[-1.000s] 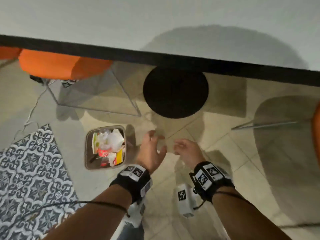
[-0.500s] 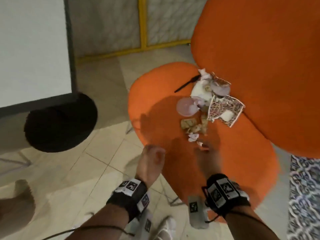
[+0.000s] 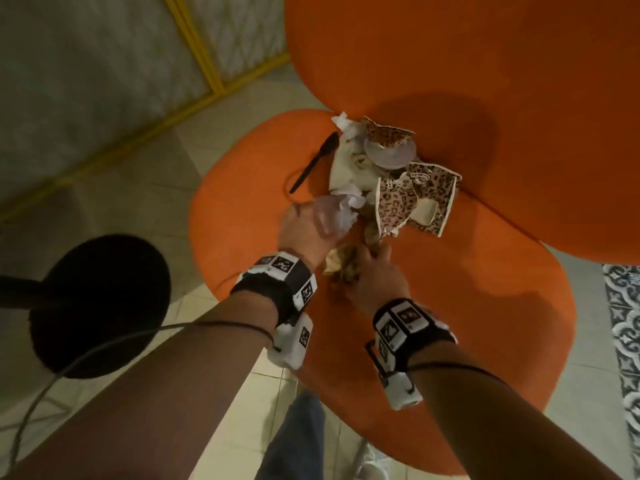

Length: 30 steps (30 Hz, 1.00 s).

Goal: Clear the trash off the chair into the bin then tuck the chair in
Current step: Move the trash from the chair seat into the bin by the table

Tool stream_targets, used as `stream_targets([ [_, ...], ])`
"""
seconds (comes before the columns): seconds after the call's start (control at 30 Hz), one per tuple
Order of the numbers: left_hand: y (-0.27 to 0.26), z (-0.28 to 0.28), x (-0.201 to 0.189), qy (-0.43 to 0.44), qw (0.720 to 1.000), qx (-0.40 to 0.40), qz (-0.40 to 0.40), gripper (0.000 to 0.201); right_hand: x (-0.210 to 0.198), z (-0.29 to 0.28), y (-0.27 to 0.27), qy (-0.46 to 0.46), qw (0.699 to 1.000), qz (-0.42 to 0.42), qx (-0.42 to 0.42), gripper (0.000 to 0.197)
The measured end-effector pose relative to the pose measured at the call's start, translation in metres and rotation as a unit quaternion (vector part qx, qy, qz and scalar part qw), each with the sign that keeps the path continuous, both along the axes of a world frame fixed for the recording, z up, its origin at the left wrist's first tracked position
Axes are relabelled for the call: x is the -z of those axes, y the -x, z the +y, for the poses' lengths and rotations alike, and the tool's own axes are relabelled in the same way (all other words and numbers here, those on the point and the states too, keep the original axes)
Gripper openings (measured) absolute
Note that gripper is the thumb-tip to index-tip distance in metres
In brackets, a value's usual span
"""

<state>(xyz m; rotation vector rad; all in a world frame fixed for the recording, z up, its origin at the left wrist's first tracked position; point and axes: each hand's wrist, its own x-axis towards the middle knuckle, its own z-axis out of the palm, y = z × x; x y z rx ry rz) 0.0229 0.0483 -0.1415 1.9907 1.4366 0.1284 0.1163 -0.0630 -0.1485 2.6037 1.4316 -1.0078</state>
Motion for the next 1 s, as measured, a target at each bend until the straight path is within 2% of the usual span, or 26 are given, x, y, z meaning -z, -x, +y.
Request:
stream_targets([
  [0.07,-0.012,0.015,0.003,0.007,0.999,0.027,0.045,0.079,0.004,0.002,-0.002,-0.015,1.000,0.003,0.005,0.062],
  [0.13,-0.018,0.022,0.007,-0.018,0.995,0.052,0.078,0.082,0.006,0.002,-0.007,-0.049,0.998,0.026,0.019,0.049],
  [0.27,-0.025,0.027,0.020,-0.049,0.989,0.119,0.078,0.088,-0.001,-0.004,-0.026,-0.117,0.986,0.080,0.085,0.044],
  [0.33,-0.028,0.030,0.022,0.000,0.992,0.112,0.055,0.079,-0.009,-0.009,-0.038,-0.200,0.963,0.072,0.163,0.037],
  [0.4,-0.029,0.032,0.021,0.057,0.993,0.102,0.008,0.066,-0.018,-0.009,-0.055,-0.285,0.923,0.034,0.256,0.035],
  [0.47,-0.021,0.033,0.021,0.091,0.989,0.096,-0.060,0.056,-0.023,-0.001,-0.076,-0.327,0.884,0.024,0.333,0.040],
  [0.5,-0.016,0.034,0.019,0.105,0.986,0.074,-0.103,0.057,-0.025,0.005,-0.087,-0.323,0.874,0.028,0.361,0.044],
  [0.57,-0.010,0.042,0.010,0.115,0.977,0.013,-0.180,0.064,-0.024,0.019,-0.108,-0.276,0.875,0.037,0.395,0.052],
  [0.67,-0.019,0.067,-0.005,0.094,0.966,-0.075,-0.227,0.064,-0.017,0.037,-0.127,-0.208,0.889,0.047,0.406,0.065],
  [0.73,-0.036,0.087,-0.011,0.121,0.950,-0.152,-0.242,0.064,-0.009,0.046,-0.130,-0.176,0.897,0.055,0.402,0.077],
  [0.8,-0.053,0.107,-0.009,0.137,0.938,-0.186,-0.257,0.063,-0.002,0.053,-0.130,-0.153,0.900,0.067,0.404,0.089],
  [0.87,-0.066,0.122,-0.001,0.119,0.953,-0.174,-0.217,0.069,0.004,0.056,-0.128,-0.141,0.898,0.065,0.412,0.097],
  [0.93,-0.072,0.129,0.004,0.084,0.979,-0.130,-0.131,0.079,0.007,0.057,-0.127,-0.138,0.896,0.048,0.419,0.101],
  [1.0,-0.074,0.130,0.005,0.049,0.991,-0.096,-0.082,0.079,0.008,0.057,-0.126,-0.139,0.893,0.037,0.426,0.101],
])
